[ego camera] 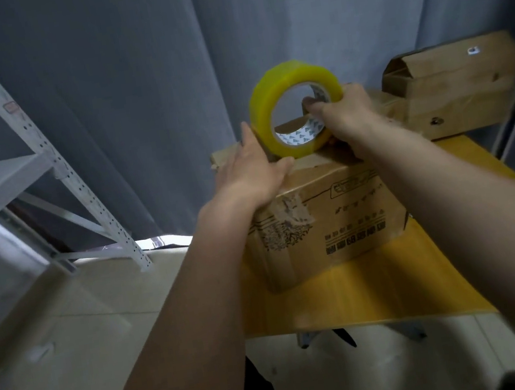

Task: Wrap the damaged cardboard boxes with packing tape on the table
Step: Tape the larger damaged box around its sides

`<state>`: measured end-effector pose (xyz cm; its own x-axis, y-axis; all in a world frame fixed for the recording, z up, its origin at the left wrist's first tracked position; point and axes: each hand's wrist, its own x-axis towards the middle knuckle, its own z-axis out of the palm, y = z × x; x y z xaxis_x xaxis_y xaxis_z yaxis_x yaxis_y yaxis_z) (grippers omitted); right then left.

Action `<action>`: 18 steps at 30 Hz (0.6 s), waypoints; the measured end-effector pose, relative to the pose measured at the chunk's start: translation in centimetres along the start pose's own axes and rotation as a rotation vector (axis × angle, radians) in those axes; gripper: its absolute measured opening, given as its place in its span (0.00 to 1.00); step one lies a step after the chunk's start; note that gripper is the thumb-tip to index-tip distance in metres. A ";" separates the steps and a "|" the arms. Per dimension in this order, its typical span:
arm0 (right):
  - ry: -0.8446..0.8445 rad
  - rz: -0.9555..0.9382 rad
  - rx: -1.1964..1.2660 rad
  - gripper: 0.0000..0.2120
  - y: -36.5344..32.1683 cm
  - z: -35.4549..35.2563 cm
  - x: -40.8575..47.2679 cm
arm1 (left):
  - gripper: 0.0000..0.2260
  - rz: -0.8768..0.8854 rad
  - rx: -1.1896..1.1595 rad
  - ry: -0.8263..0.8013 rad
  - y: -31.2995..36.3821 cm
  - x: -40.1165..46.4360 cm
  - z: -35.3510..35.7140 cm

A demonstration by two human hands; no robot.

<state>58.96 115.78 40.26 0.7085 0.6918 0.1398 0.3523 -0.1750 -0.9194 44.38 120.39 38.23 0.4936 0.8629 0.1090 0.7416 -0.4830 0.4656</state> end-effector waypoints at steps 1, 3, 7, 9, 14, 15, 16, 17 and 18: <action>-0.006 -0.006 -0.002 0.08 0.0 0.0 0.0 | 0.40 -0.010 0.010 -0.024 -0.1 0.1 -0.1; -0.037 -0.002 -0.004 0.12 -0.1 0.0 -0.1 | 0.41 -0.006 0.042 -0.044 -0.1 0.4 -0.1; -0.071 0.040 -0.055 0.21 0.1 -0.1 0.0 | 0.41 -0.026 0.070 -0.046 -0.1 0.4 -0.2; -0.058 0.018 -0.085 0.14 0.1 -0.4 0.3 | 0.40 -0.014 0.058 -0.034 -0.1 0.3 -0.3; -0.022 -0.039 -0.203 0.07 -0.2 -0.8 0.5 | 0.35 0.005 0.037 0.000 -0.1 0.2 -0.3; -0.020 -0.040 -0.212 0.06 -0.1 -0.9 0.5 | 0.35 0.007 0.042 -0.003 -0.1 0.2 -0.3; -0.020 -0.036 -0.213 0.05 0.1 -0.9 0.5 | 0.37 0.009 0.051 -0.015 -0.1 0.2 -0.3; -0.019 -0.033 -0.206 0.04 0.3 -1.2 0.6 | 0.38 0.010 0.062 -0.034 -0.1 0.2 -0.4; -0.014 -0.031 -0.198 0.03 0.4 -1.5 0.6 | 0.39 0.009 0.071 -0.054 -0.2 0.1 -0.4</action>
<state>60.48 115.04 40.53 0.6874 0.7084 0.1601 0.4879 -0.2872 -0.8243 44.14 120.63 38.53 0.5228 0.8500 0.0648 0.7661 -0.5018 0.4015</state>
